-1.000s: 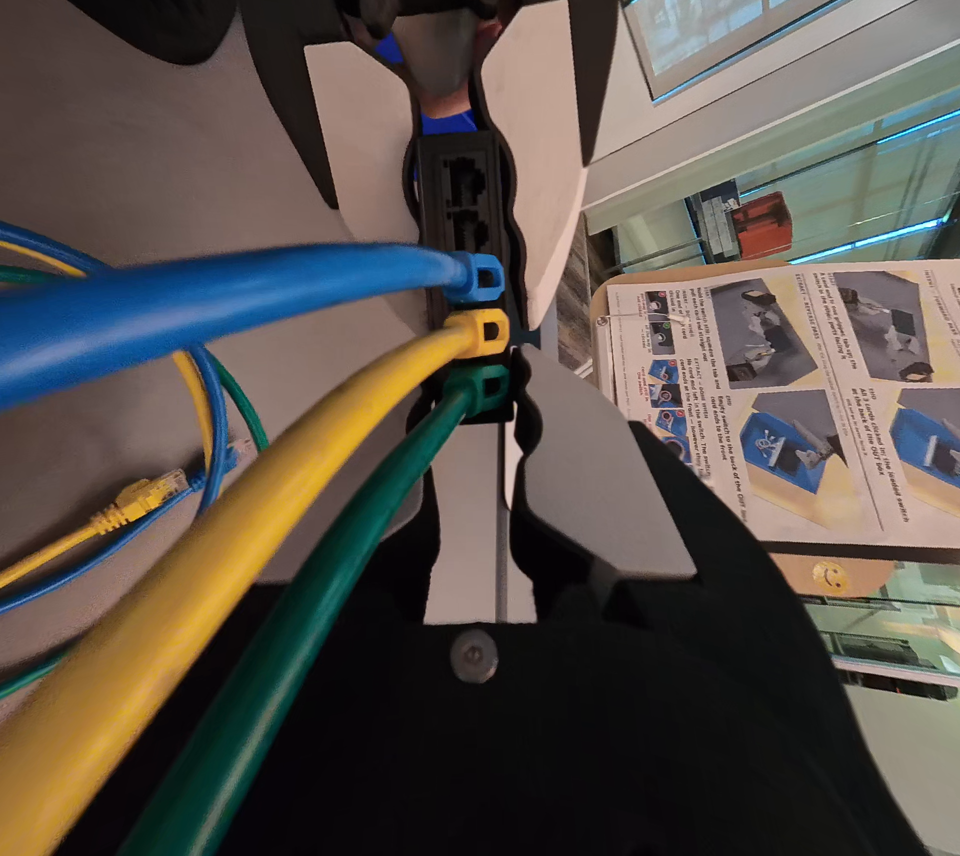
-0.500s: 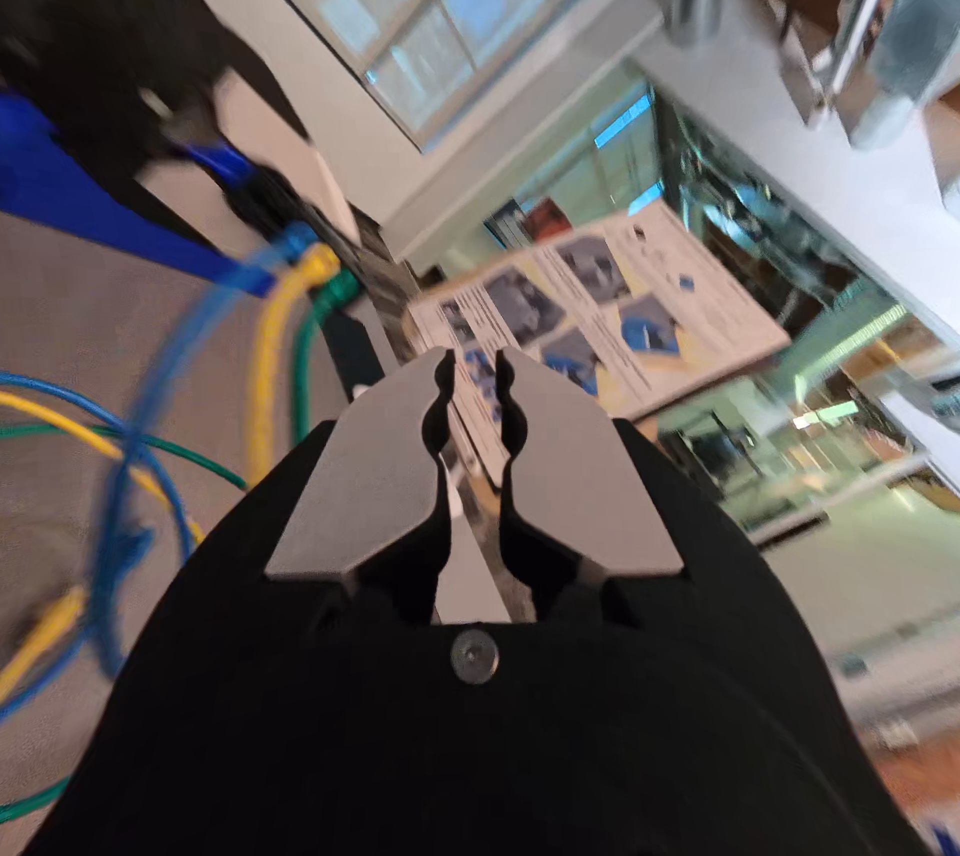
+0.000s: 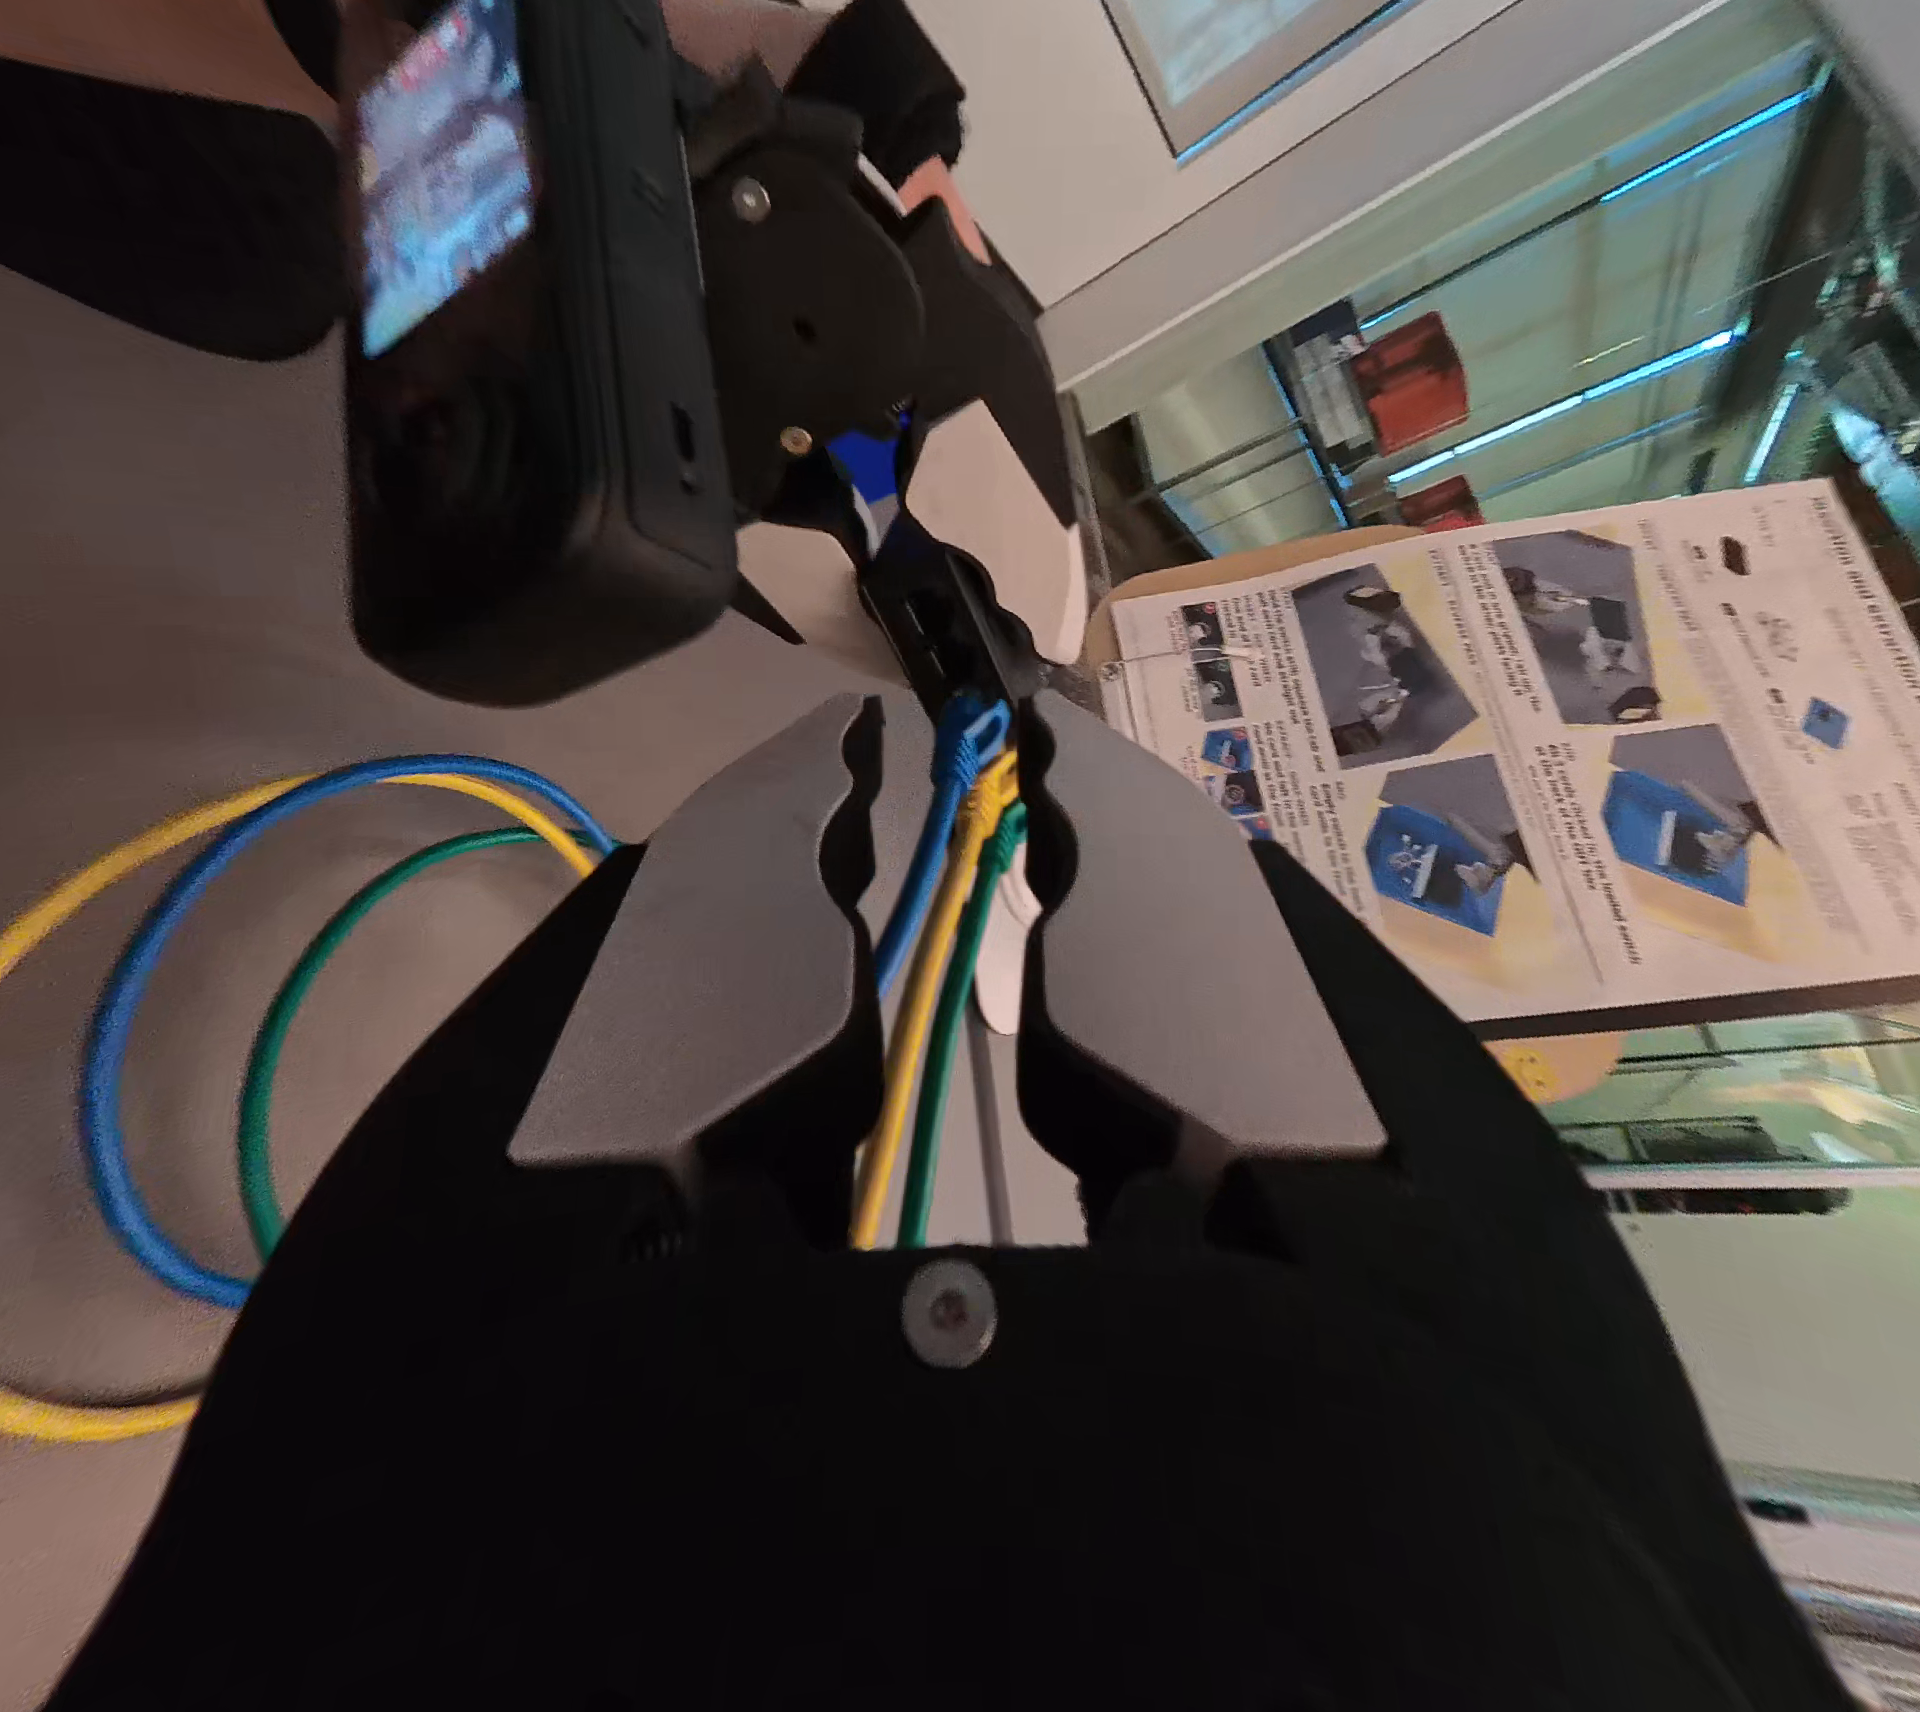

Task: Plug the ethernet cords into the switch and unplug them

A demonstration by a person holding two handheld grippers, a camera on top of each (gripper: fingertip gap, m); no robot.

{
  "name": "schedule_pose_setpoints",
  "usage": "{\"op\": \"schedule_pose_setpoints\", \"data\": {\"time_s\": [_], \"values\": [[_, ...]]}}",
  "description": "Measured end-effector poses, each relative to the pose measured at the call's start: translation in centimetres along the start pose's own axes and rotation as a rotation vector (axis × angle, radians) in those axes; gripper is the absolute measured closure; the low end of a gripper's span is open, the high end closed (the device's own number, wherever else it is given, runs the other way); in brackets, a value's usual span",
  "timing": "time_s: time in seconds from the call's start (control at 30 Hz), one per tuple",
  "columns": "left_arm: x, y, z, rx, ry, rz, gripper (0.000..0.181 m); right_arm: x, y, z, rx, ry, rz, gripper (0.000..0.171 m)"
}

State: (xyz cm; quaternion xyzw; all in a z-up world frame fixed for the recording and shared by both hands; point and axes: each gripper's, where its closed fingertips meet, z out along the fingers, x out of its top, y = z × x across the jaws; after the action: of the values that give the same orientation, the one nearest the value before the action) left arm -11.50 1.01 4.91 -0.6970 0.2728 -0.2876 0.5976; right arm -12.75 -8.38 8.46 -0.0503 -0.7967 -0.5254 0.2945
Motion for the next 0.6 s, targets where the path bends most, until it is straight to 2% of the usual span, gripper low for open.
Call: {"op": "schedule_pose_setpoints", "data": {"time_s": [0.1,0.17,0.3,0.43,0.53,0.6], "values": [[0.3,0.2,-0.1,-0.007,-0.004,-0.003,0.150,-0.9,0.0,0.8,-0.019,-0.055,-0.023,0.145],[0.5,0.3,-0.1,-0.008,-0.015,0.003,0.151,-2.1,-0.7,1.4,0.014,-0.141,-0.021,0.138],[1.1,1.1,-0.1,-0.042,-0.006,0.004,0.151,-1.5,-0.9,1.2,0.028,-0.114,-0.022,0.138],[2.1,0.9,-0.6,-0.058,0.028,-0.049,0.151,-4.0,-0.6,2.1,0.000,-0.182,-0.097,0.141],[2.0,0.6,-0.9,-0.048,0.018,-0.047,0.151,-3.2,-0.1,2.4,-0.053,-0.097,-0.157,0.153],[1.9,0.4,-1.0,-0.045,0.020,-0.052,0.151,-2.8,0.0,2.4,-0.075,-0.042,-0.184,0.154]]}}
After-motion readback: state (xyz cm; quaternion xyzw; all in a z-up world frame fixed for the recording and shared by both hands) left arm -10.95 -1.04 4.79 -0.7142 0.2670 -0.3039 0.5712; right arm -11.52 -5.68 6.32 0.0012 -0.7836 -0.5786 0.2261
